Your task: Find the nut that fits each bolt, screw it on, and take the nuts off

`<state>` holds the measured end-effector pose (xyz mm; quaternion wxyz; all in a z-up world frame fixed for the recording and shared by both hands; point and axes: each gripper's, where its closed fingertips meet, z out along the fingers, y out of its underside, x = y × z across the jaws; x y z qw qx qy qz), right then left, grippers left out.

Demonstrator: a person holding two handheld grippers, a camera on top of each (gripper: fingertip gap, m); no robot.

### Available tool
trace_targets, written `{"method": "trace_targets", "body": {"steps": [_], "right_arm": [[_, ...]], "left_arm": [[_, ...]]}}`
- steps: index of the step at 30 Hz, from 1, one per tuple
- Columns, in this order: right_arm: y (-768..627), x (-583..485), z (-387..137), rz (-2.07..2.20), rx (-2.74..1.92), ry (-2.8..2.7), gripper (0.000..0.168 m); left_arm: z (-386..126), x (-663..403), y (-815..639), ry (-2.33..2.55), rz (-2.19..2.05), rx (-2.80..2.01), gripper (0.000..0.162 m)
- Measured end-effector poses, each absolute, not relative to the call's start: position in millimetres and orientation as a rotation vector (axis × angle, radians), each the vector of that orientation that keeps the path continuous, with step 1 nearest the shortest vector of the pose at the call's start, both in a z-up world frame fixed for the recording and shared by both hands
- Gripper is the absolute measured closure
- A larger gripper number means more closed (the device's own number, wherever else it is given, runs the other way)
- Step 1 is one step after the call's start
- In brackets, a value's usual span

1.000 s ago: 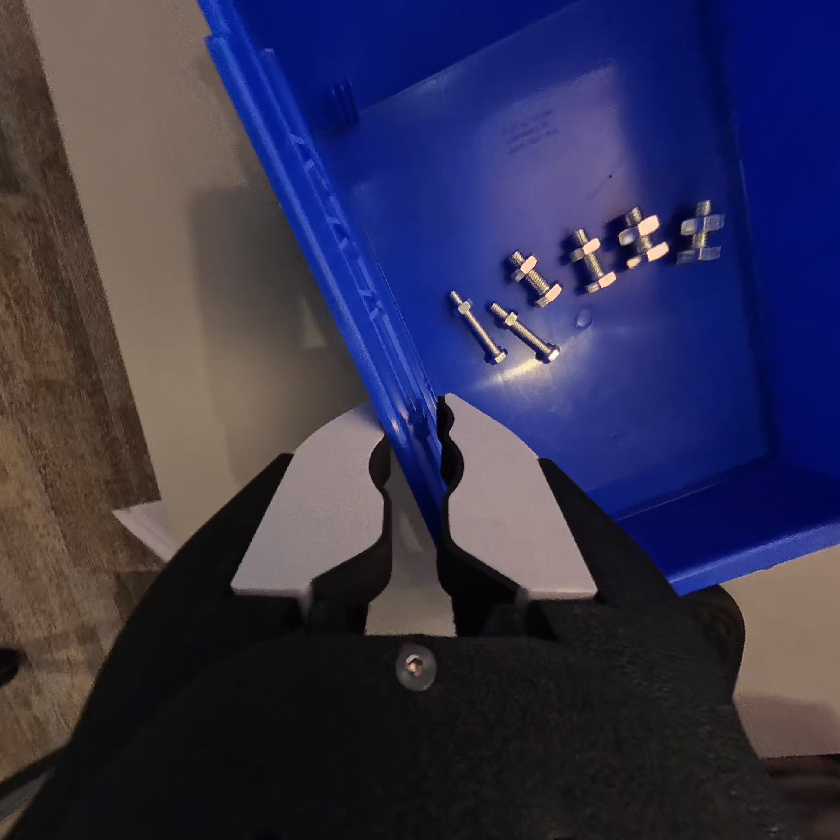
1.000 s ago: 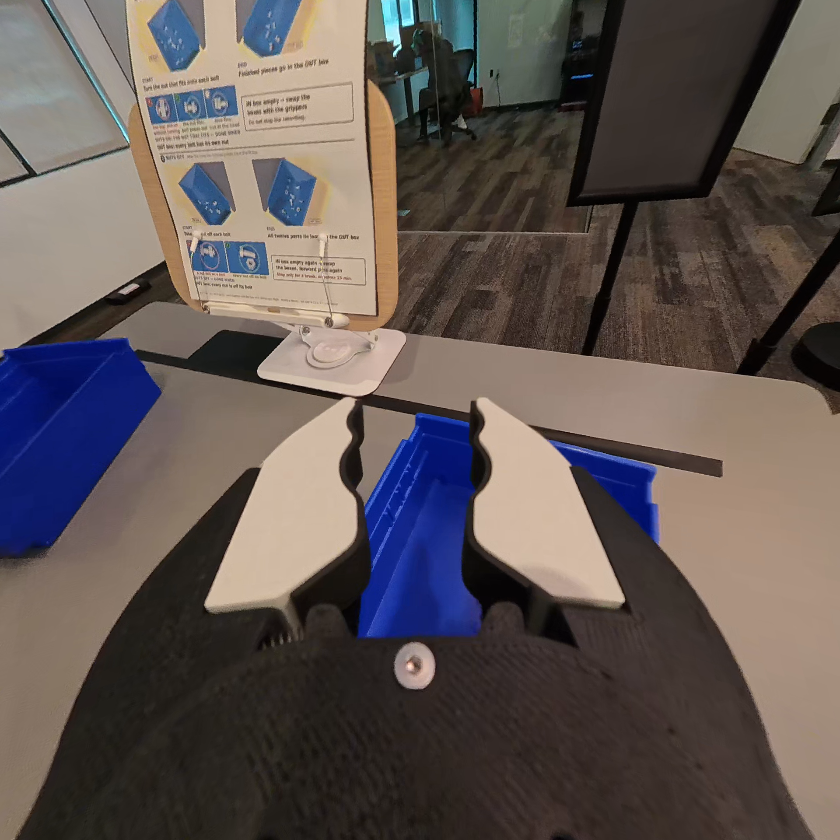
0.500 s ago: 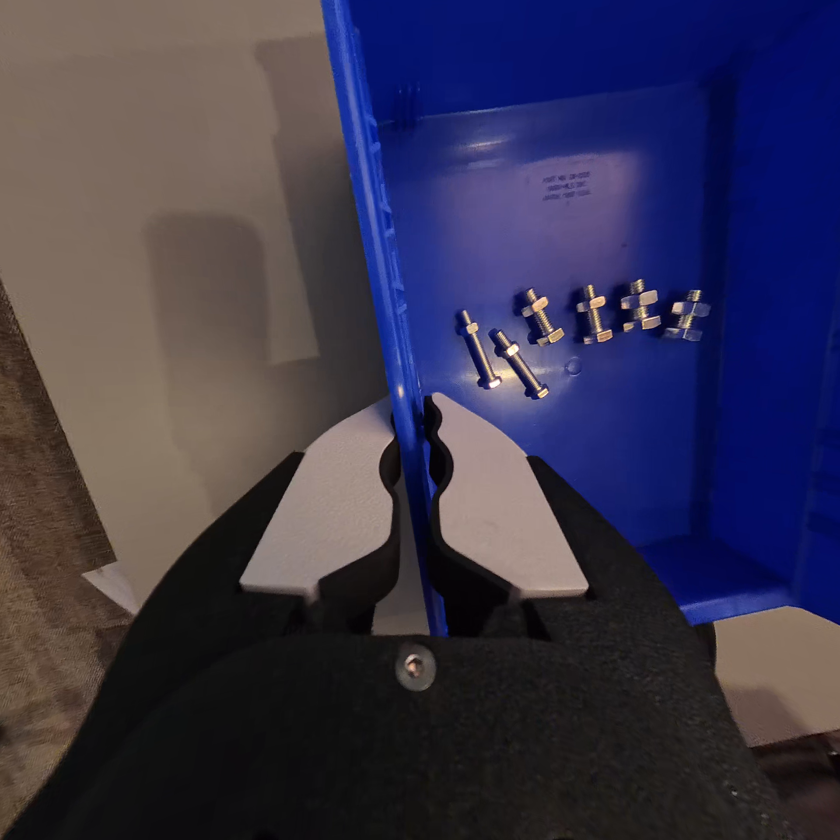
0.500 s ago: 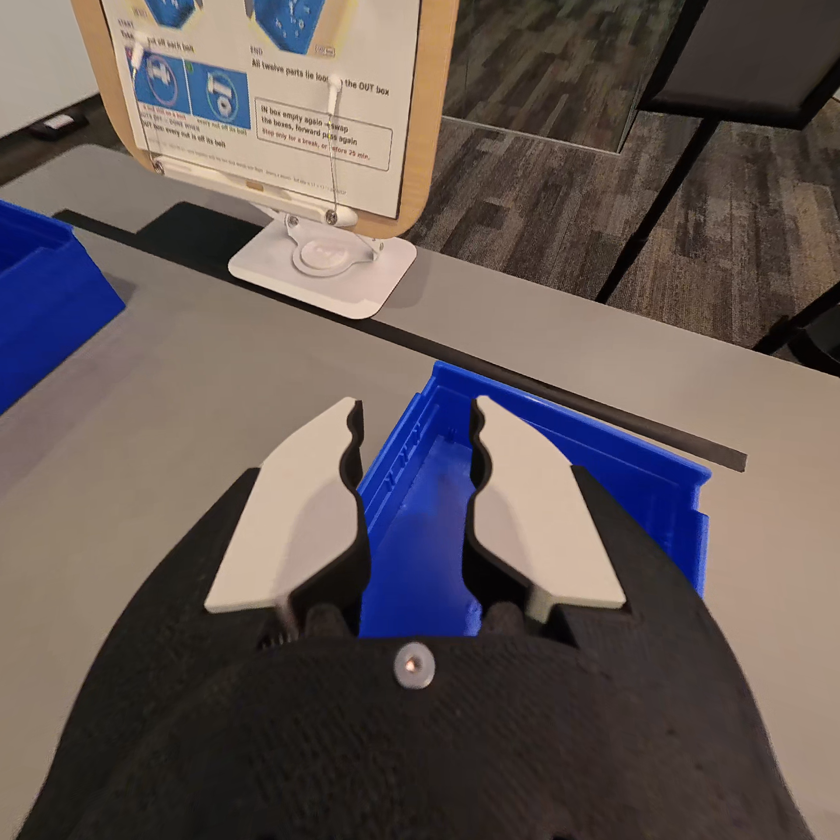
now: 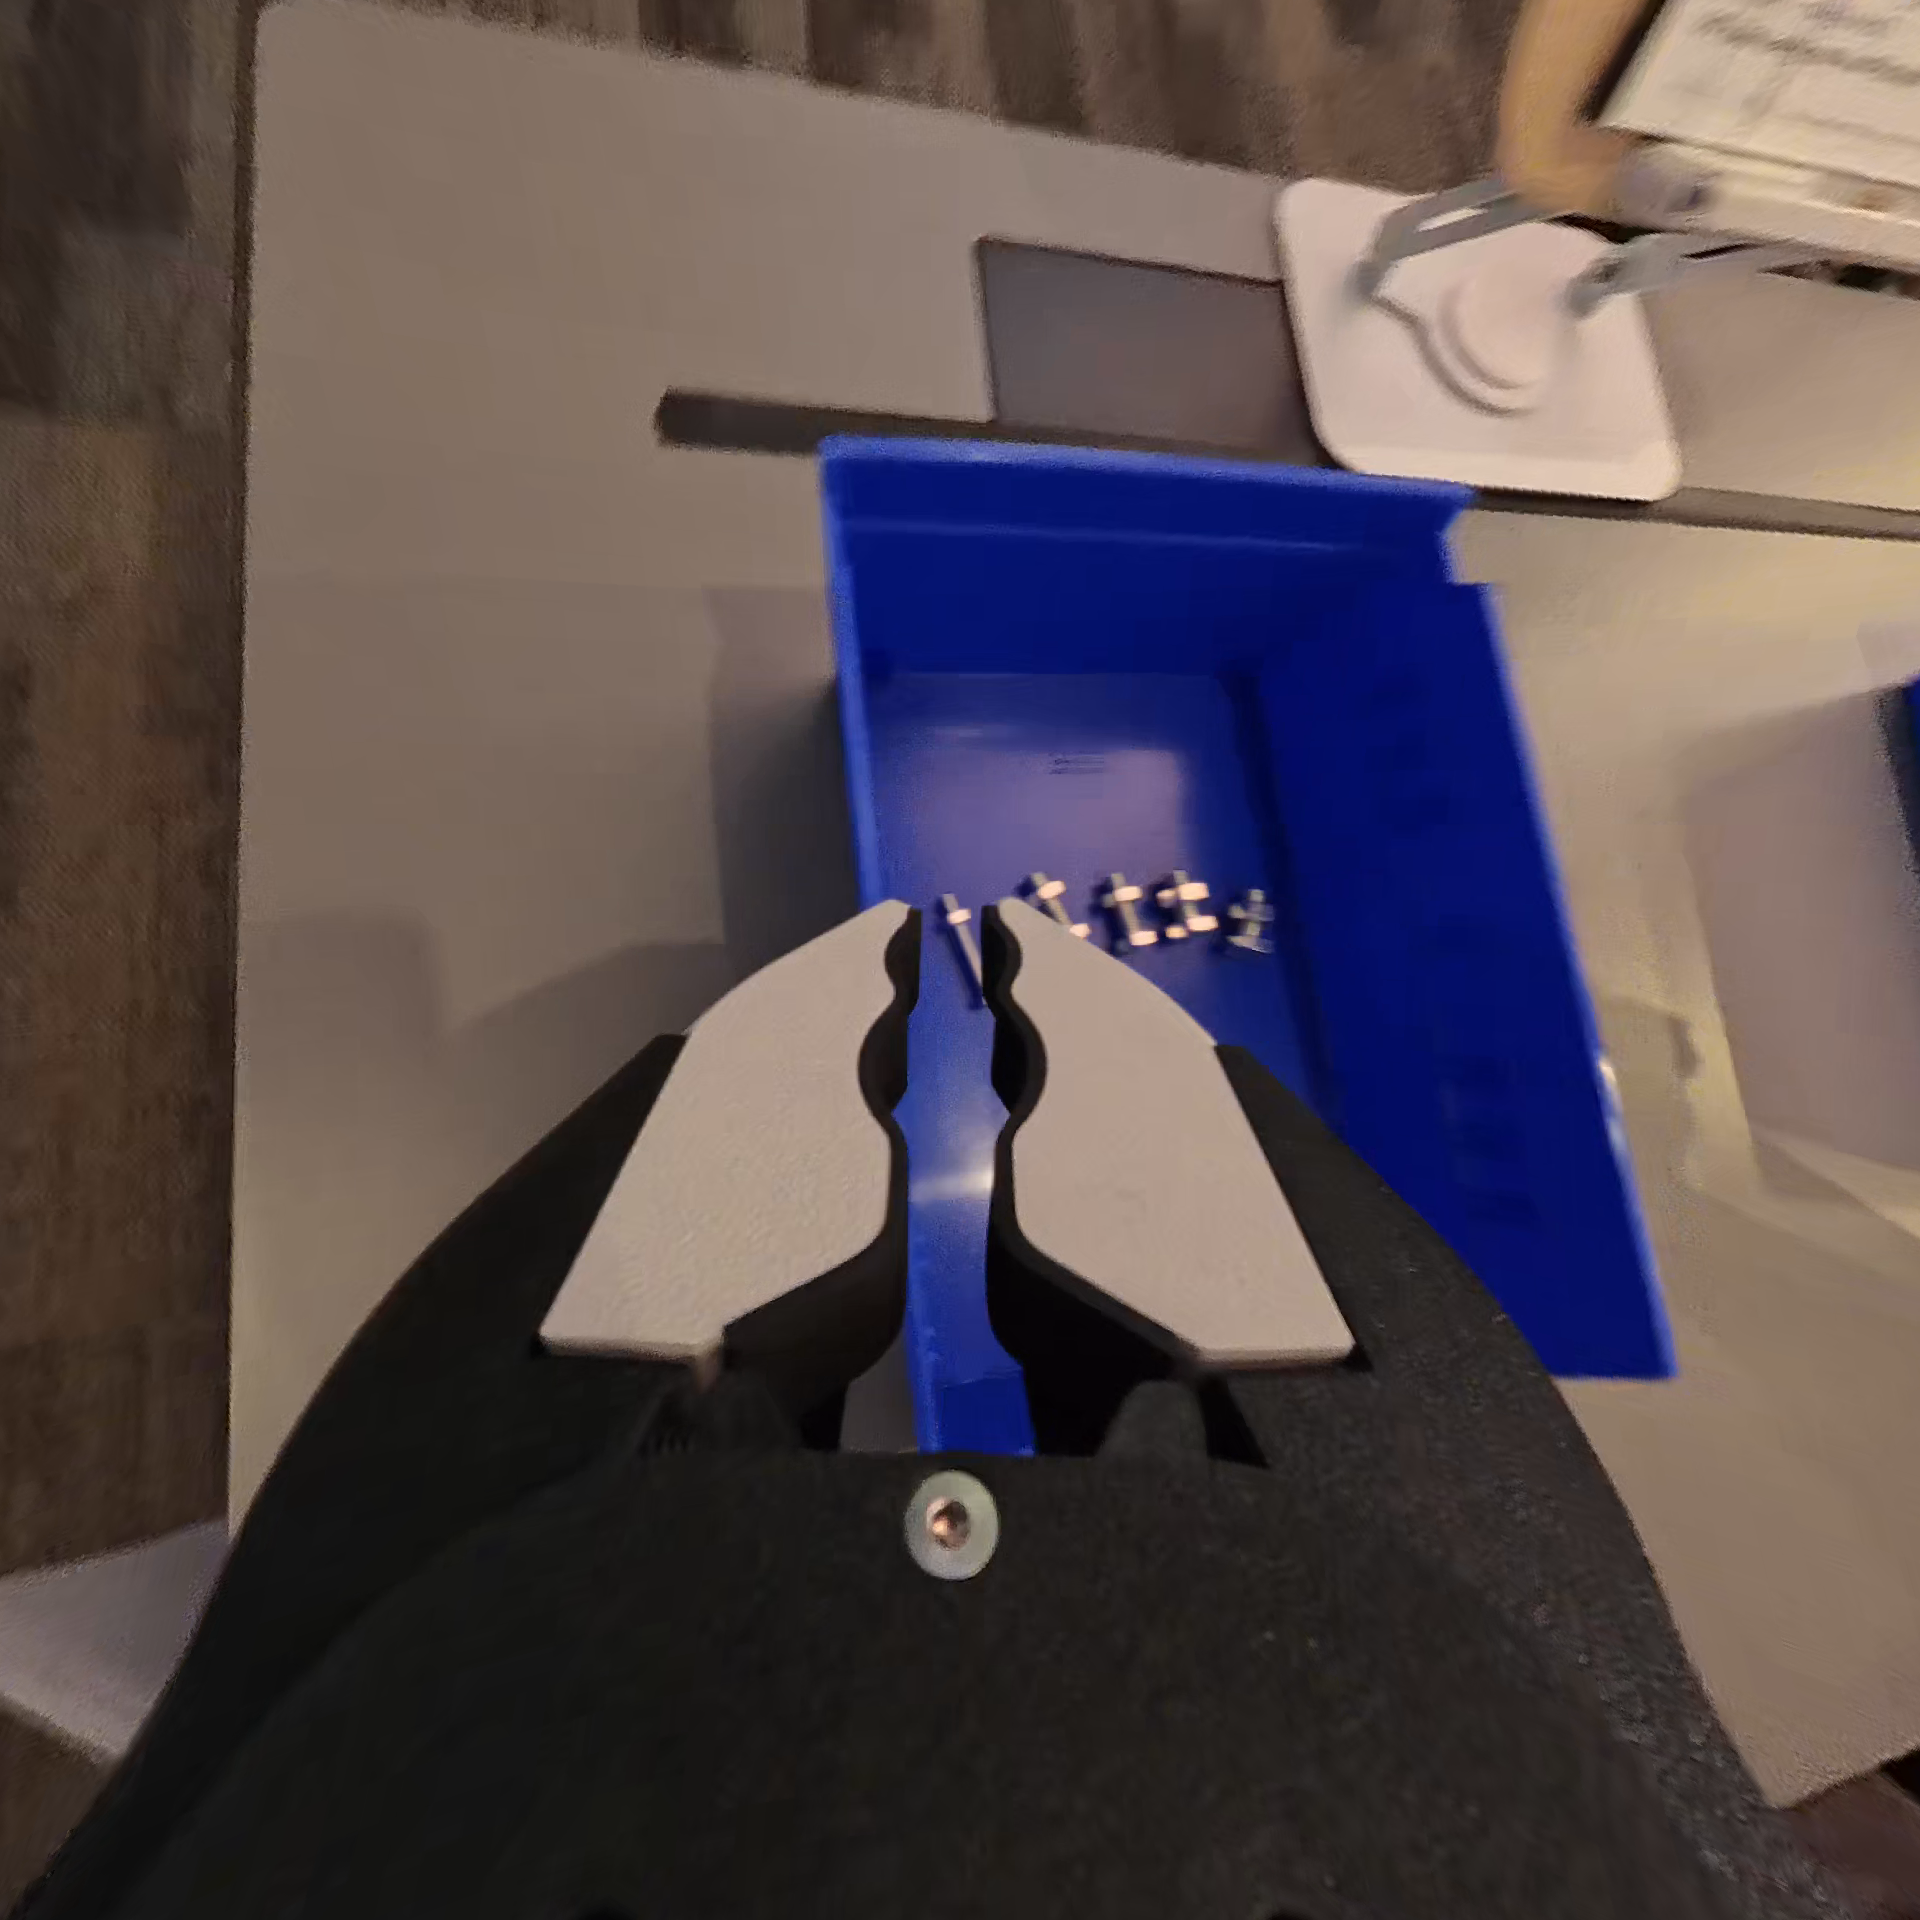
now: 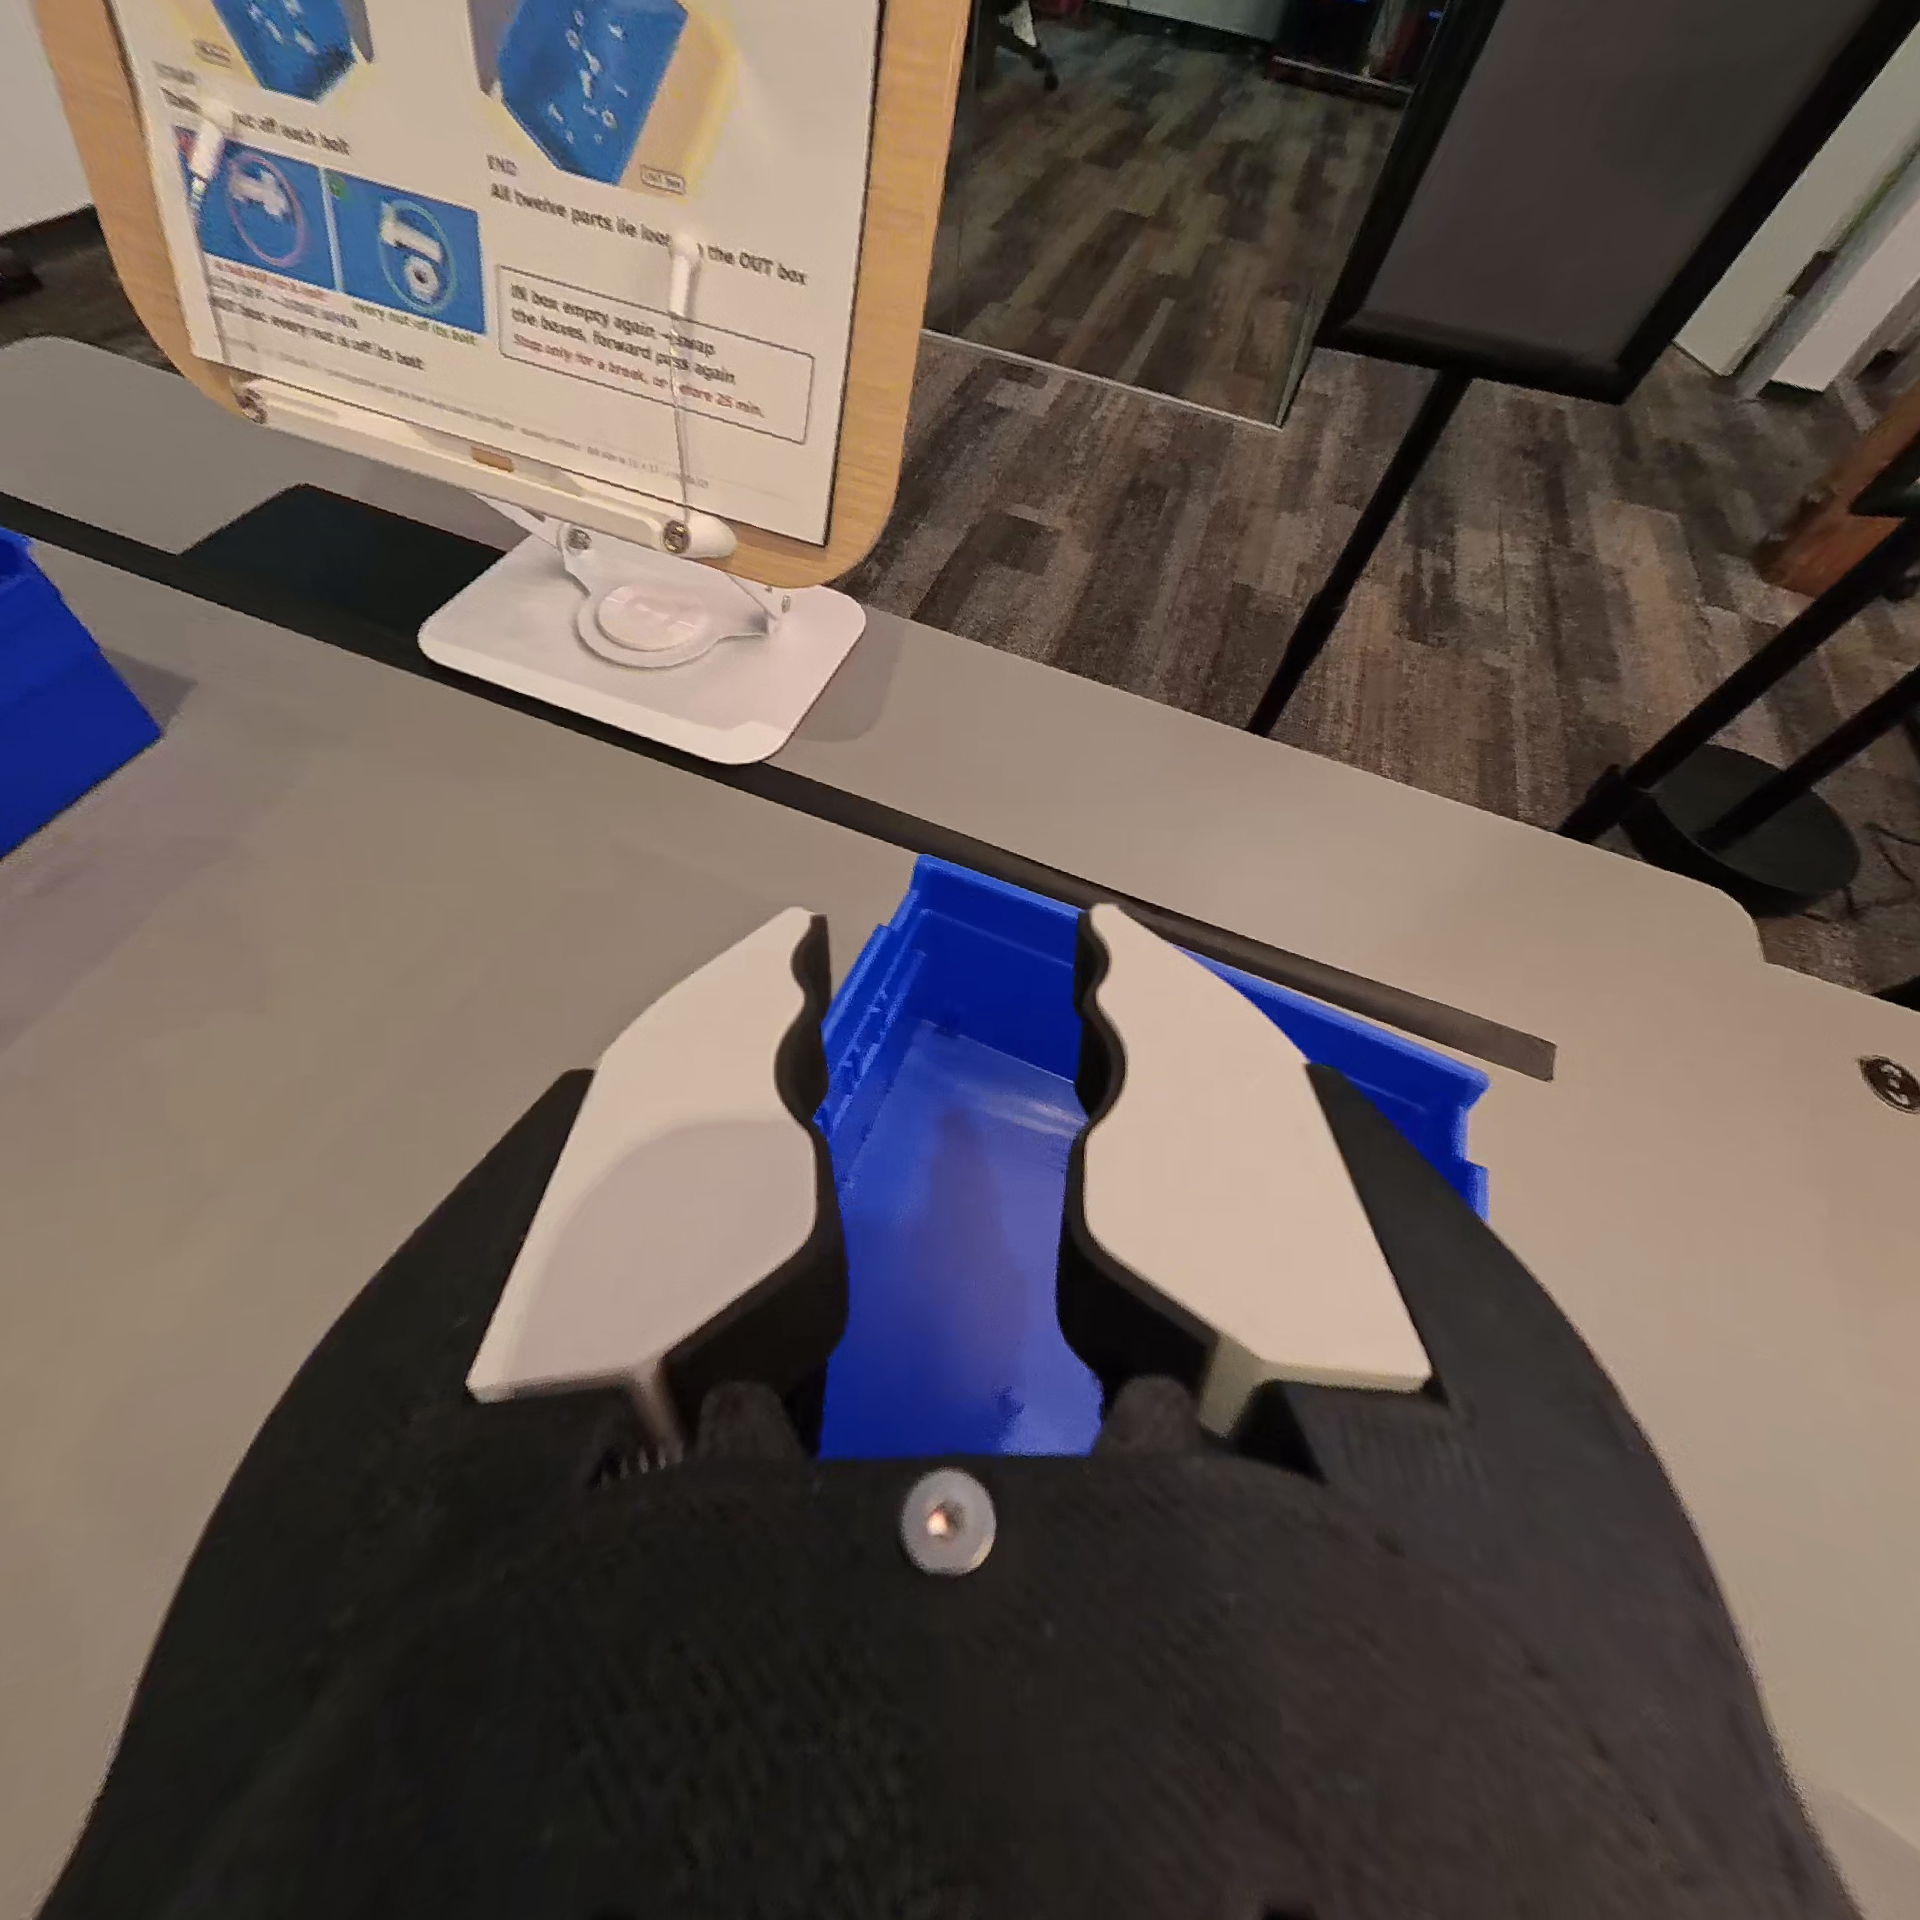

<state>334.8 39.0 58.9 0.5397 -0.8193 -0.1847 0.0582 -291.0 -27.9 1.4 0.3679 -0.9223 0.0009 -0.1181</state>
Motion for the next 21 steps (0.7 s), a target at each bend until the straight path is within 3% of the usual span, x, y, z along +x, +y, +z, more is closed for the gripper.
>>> {"method": "trace_targets", "body": {"steps": [3,6,9,13,21], "right_arm": [[37,329,61,0.175,-1.937,-0.455,0.122],[35,328,60,0.159,-1.945,-0.471,0.122],[34,330,62,0.151,-1.937,-0.472,0.122],[33,329,63,0.175,-1.936,-0.475,0.122],[34,323,54,0.178,-1.969,-0.514,0.122]], "left_arm": [[12,-256,-30,0.166,-0.316,-2.351,0.145],[10,-230,-14,0.237,-0.31,-2.316,0.155],[-25,-203,-19,0.303,-0.374,-2.51,0.153],[-63,-209,-2,0.261,-0.158,-2.648,0.15],[-104,-141,-5,0.532,-0.367,-2.755,0.144]]}}
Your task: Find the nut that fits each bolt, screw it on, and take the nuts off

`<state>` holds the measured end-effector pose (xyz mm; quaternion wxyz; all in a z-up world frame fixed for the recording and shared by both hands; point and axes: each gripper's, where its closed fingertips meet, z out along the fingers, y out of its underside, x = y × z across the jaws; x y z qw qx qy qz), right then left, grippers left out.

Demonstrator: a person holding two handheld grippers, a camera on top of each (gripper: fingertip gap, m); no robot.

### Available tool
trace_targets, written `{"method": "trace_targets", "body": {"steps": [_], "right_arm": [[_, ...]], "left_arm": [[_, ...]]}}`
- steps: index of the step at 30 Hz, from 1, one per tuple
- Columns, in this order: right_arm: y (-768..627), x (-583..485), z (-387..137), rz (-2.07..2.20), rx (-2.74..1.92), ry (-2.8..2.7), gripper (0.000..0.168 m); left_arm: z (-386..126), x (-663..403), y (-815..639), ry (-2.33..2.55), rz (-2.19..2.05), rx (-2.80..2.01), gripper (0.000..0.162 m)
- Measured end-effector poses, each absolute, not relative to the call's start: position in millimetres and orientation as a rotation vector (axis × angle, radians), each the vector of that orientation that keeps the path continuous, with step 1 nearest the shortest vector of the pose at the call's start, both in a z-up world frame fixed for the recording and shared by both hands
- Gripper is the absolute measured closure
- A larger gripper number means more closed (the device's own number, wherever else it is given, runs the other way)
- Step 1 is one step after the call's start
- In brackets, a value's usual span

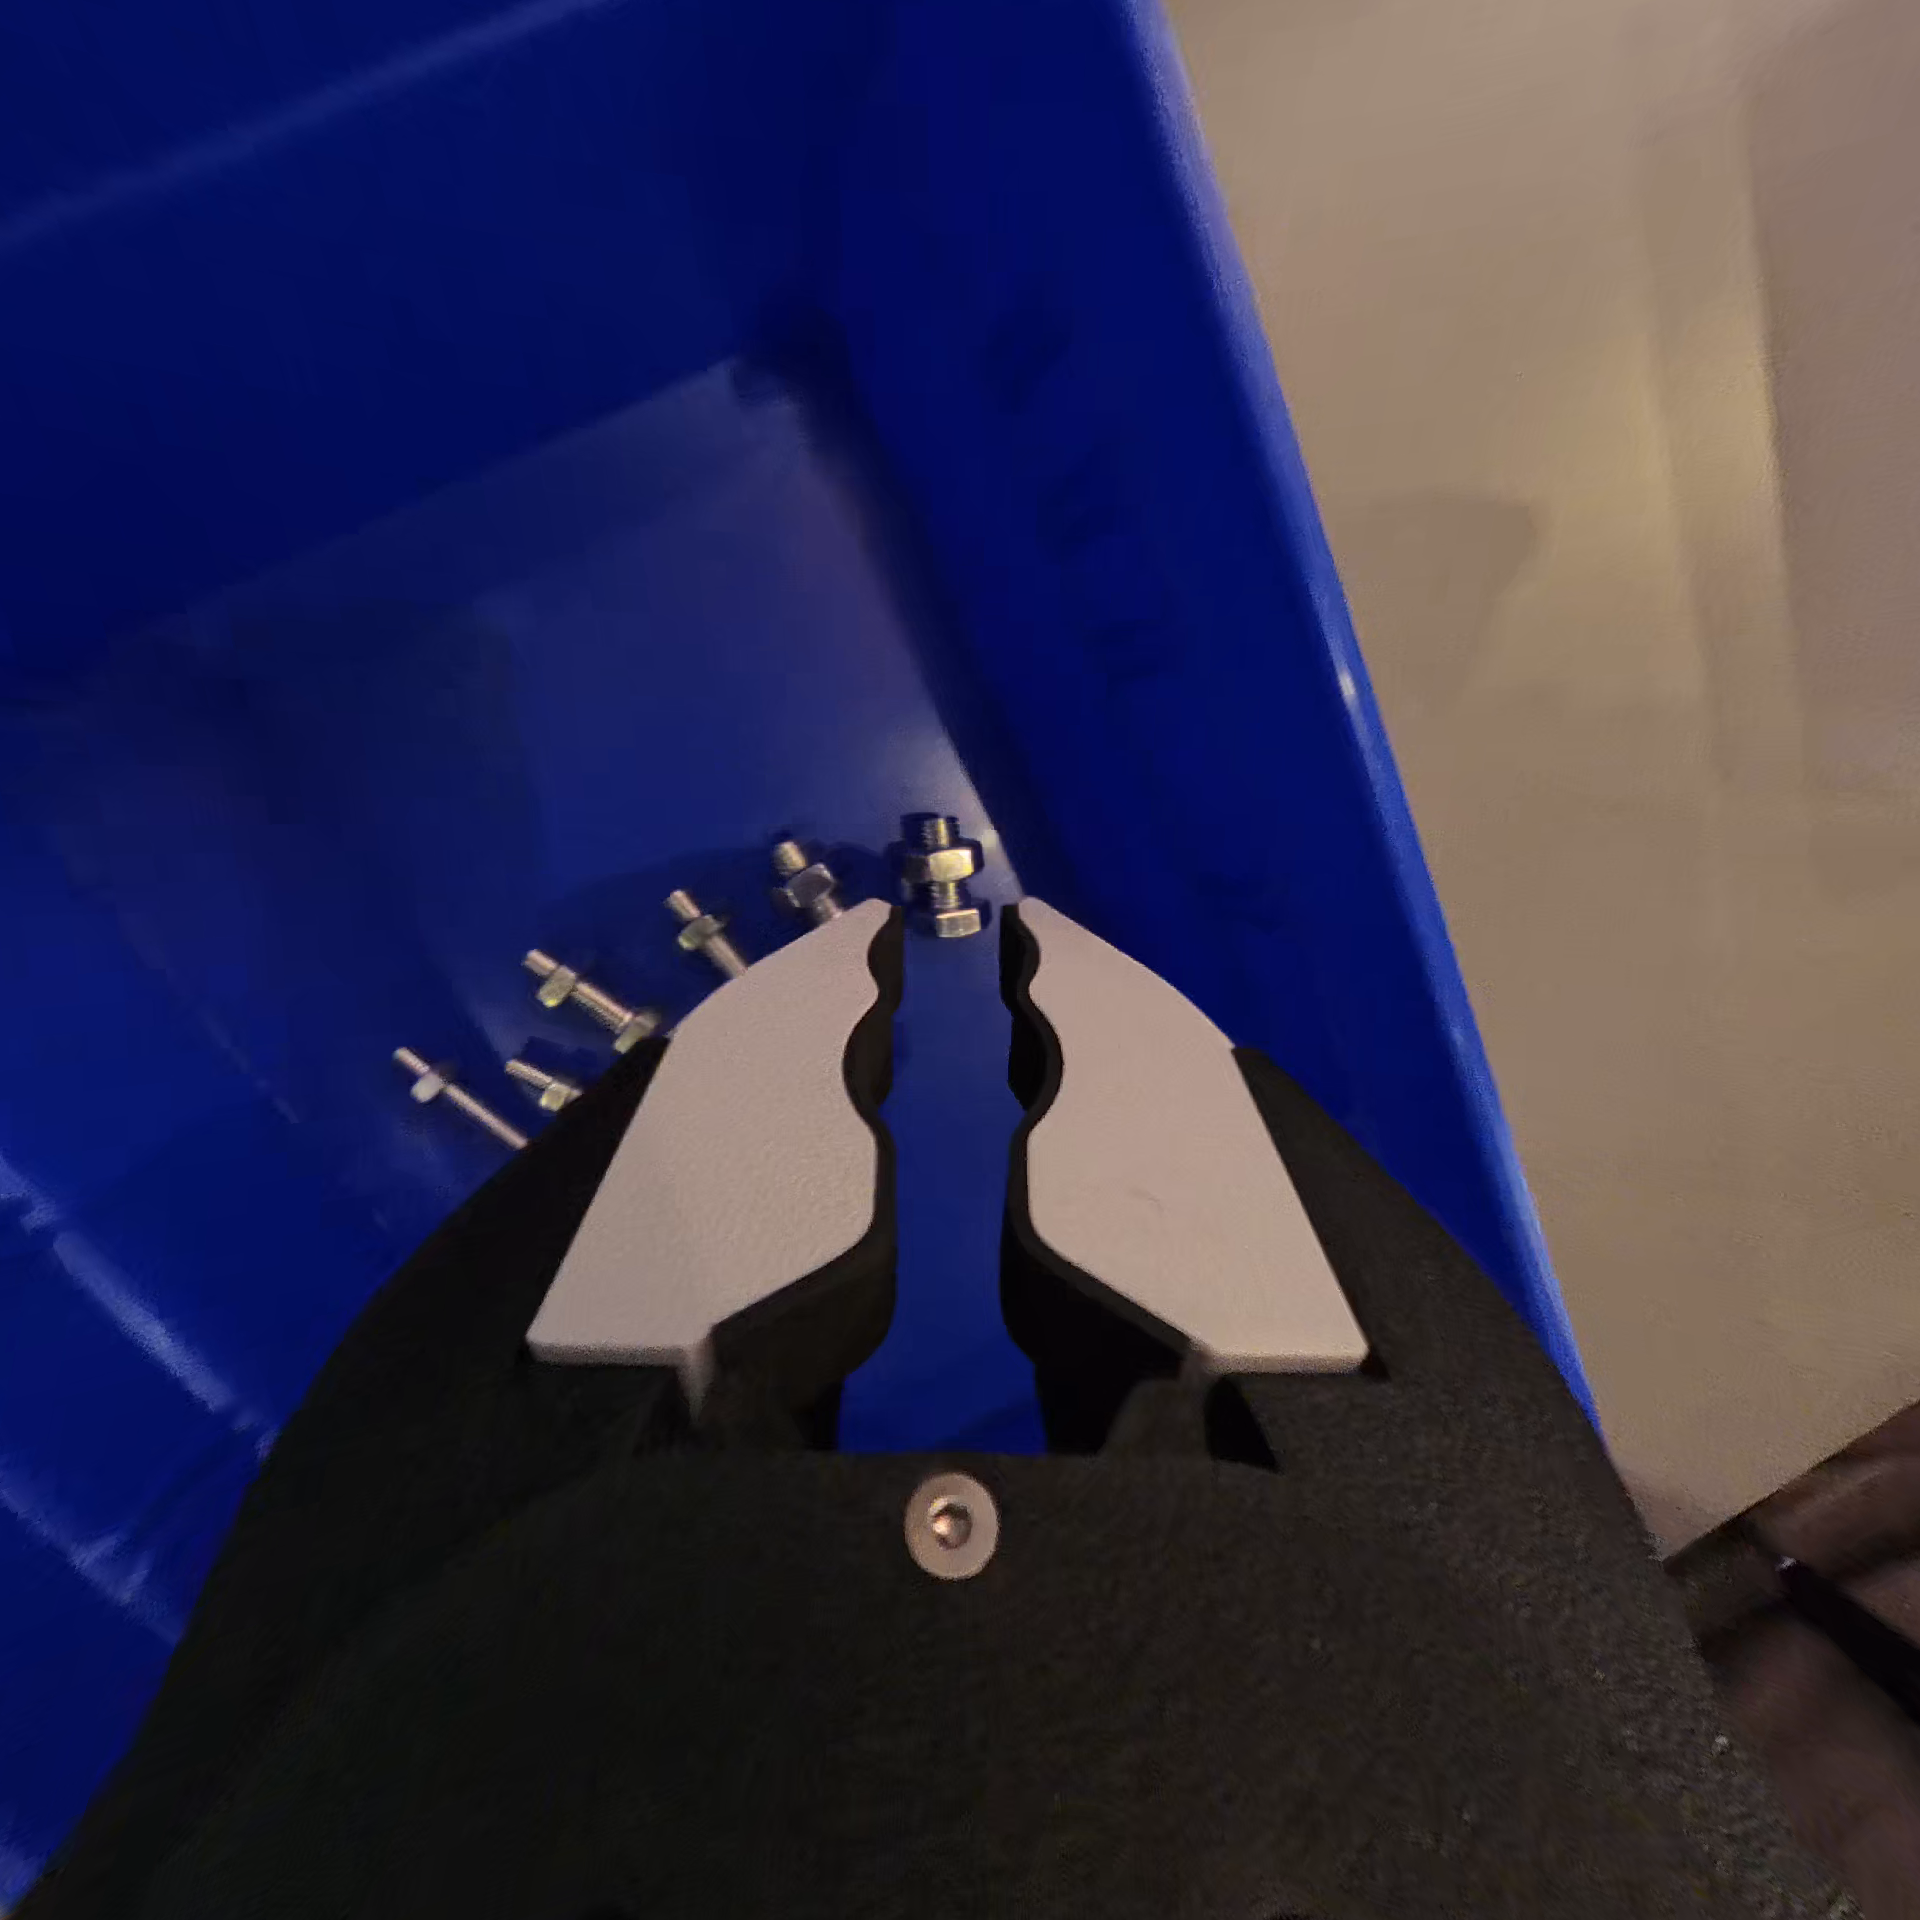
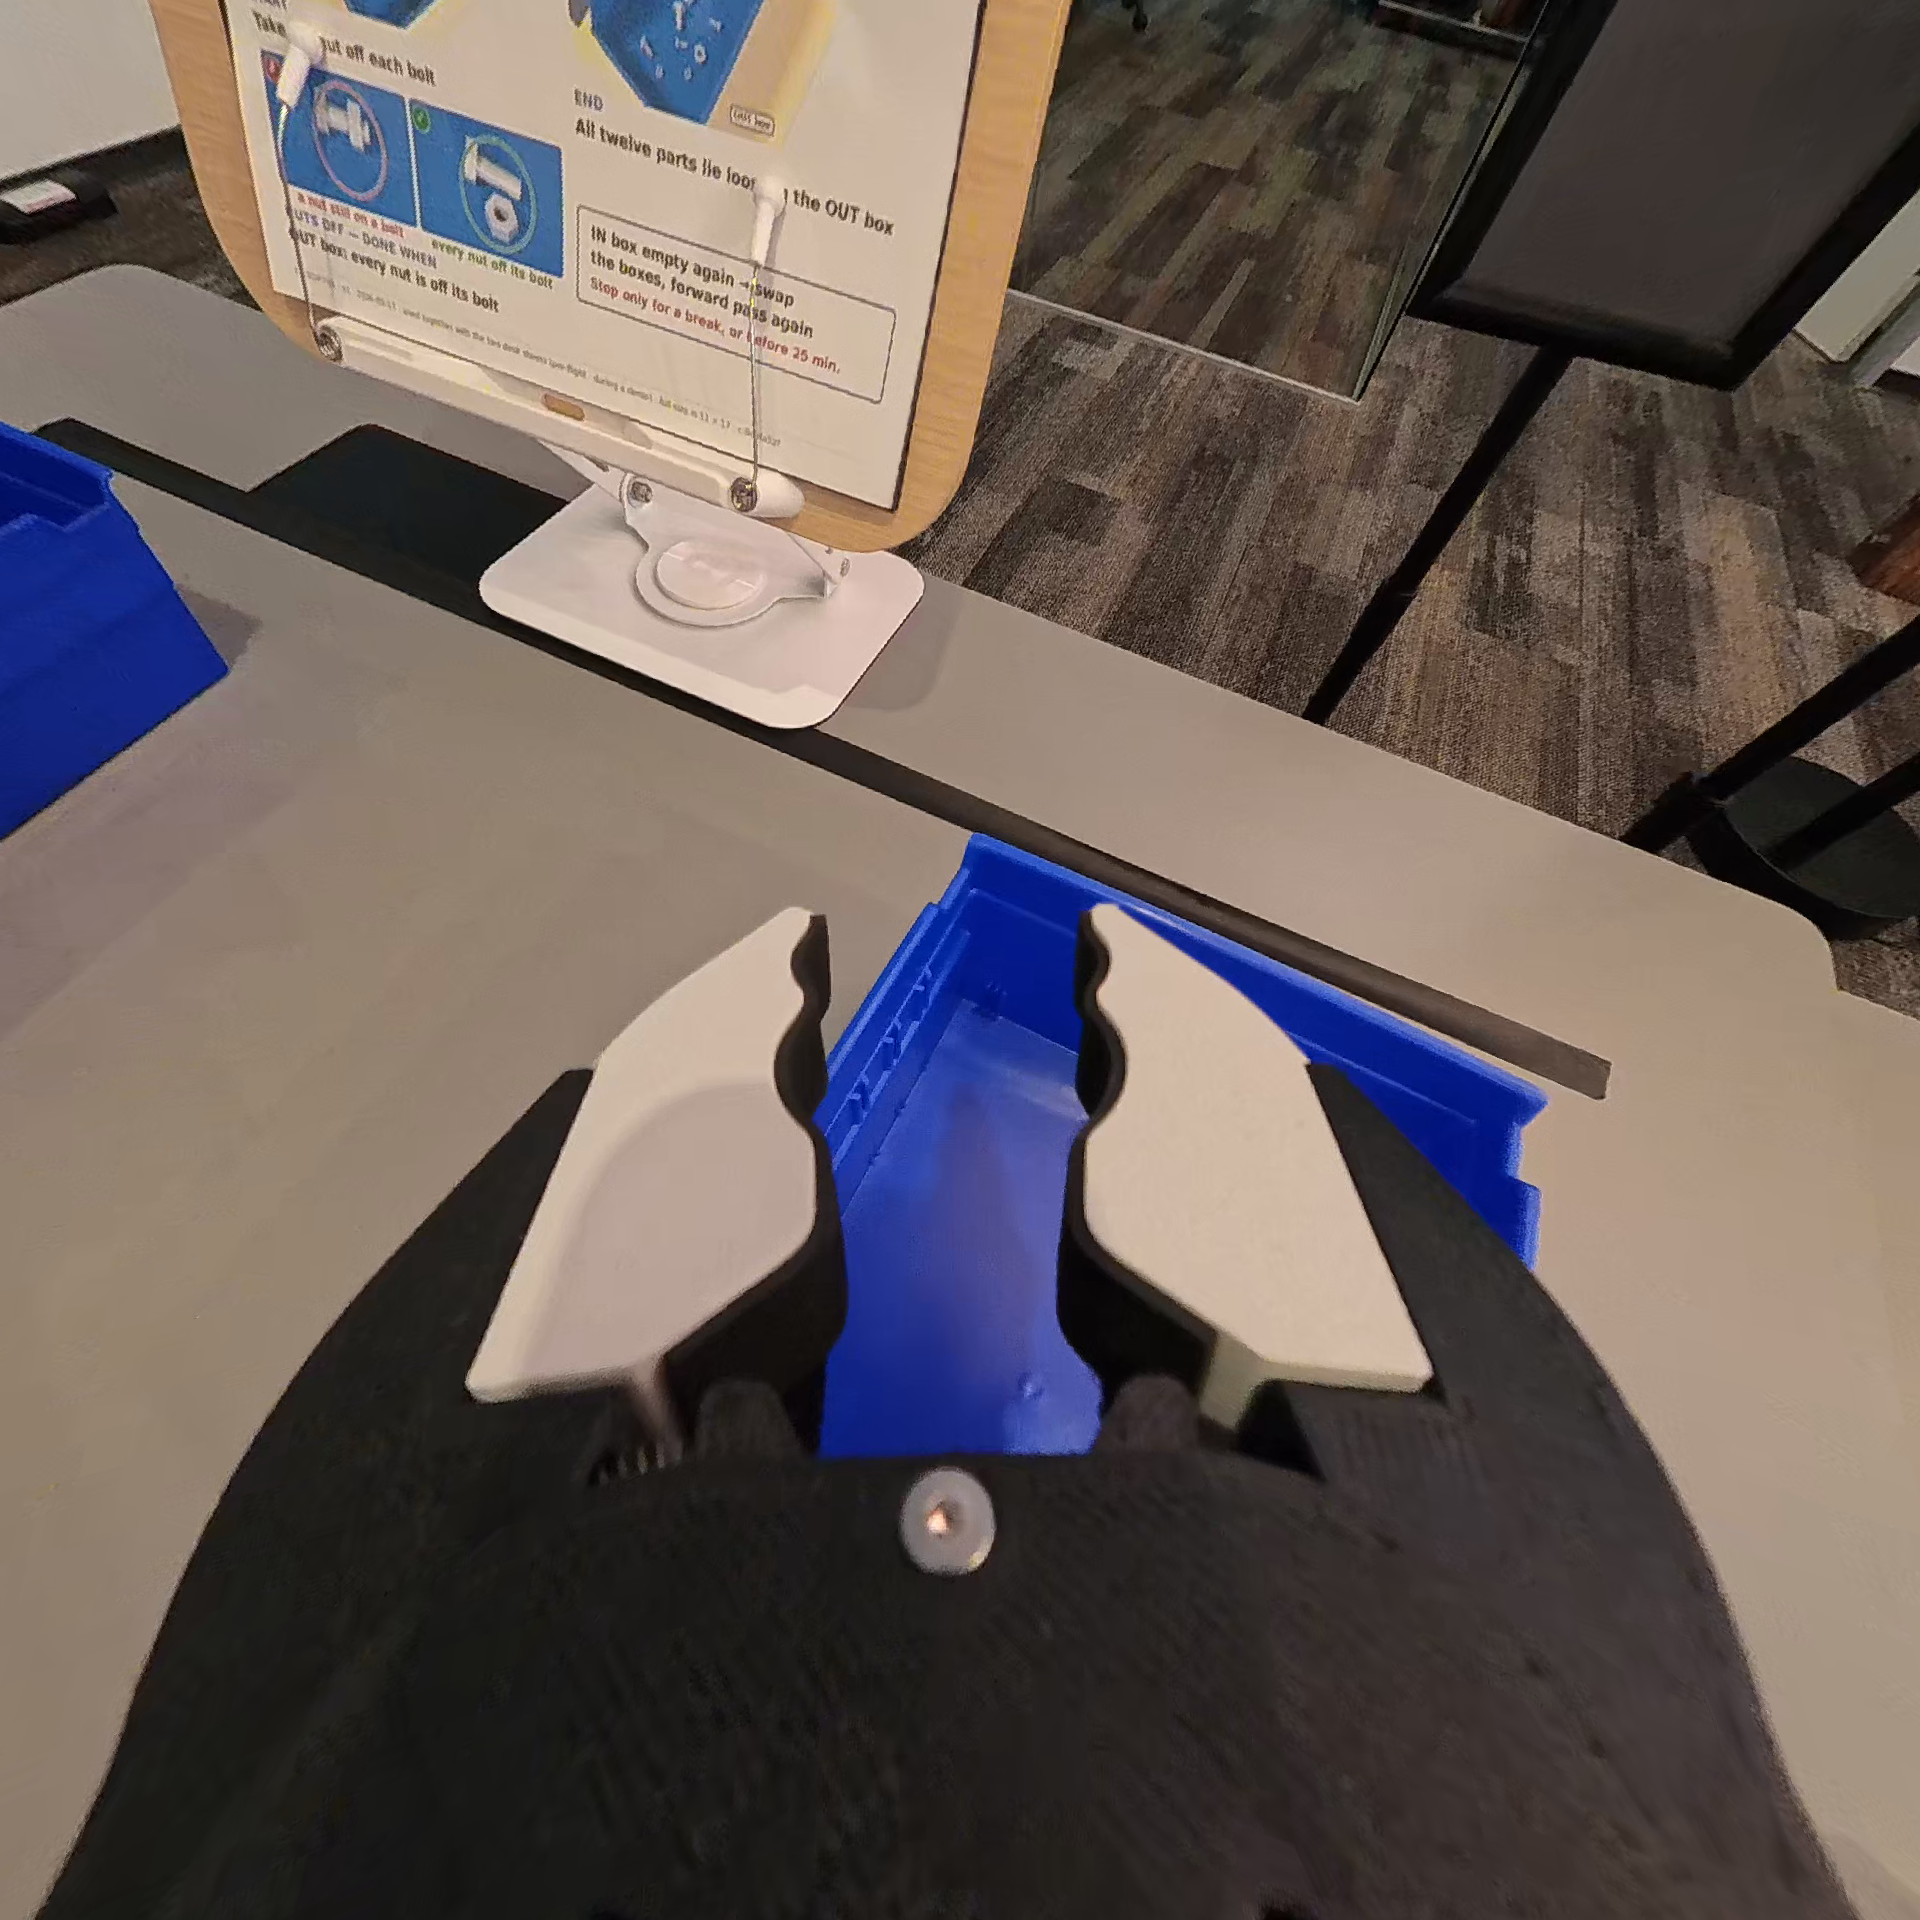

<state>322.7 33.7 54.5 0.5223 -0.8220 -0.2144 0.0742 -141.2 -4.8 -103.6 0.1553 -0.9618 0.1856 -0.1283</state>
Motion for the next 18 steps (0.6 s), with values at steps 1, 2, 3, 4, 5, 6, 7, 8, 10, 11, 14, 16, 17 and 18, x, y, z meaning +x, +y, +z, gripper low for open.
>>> {"method": "trace_targets", "body": {"steps": [1,2,3,4,5,6,7,8,10,11,14,16,17,18], "right_arm": [[34,322,53,0.175,-1.974,-0.518,0.122],[34,322,52,0.174,-1.978,-0.521,0.122],[34,322,51,0.174,-1.982,-0.522,0.122],[35,321,50,0.174,-1.985,-0.523,0.121],[35,321,49,0.175,-1.988,-0.523,0.121],[35,321,48,0.174,-1.991,-0.524,0.121],[35,321,48,0.173,-1.993,-0.525,0.121],[35,321,47,0.172,-1.994,-0.527,0.121],[35,320,47,0.17,-1.996,-0.531,0.121],[35,320,47,0.168,-1.997,-0.533,0.121],[35,319,44,0.168,-2.007,-0.538,0.121],[35,319,43,0.165,-2.012,-0.543,0.121],[35,318,42,0.163,-2.014,-0.546,0.121],[35,318,42,0.161,-2.016,-0.55,0.121]], "left_arm": [[-109,-138,-5,0.567,-0.345,-2.77,0.144],[-115,-135,-6,0.602,-0.336,-2.784,0.146],[-121,-131,-8,0.63,-0.343,-2.802,0.146],[-125,-129,-10,0.646,-0.351,-2.819,0.146],[-129,-129,-10,0.652,-0.343,-2.833,0.145],[-132,-131,-9,0.65,-0.315,-2.842,0.145],[-134,-134,-6,0.643,-0.276,-2.843,0.145],[-135,-136,-4,0.638,-0.243,-2.839,0.146],[-136,-135,-3,0.645,-0.238,-2.842,0.145],[-137,-133,-4,0.653,-0.252,-2.847,0.144],[-142,-136,-3,0.665,-0.179,-2.864,0.144],[-144,-135,-3,0.673,-0.155,-2.873,0.143],[-146,-135,-3,0.678,-0.143,-2.882,0.142],[-149,-136,-5,0.686,-0.126,-2.897,0.142]]}}
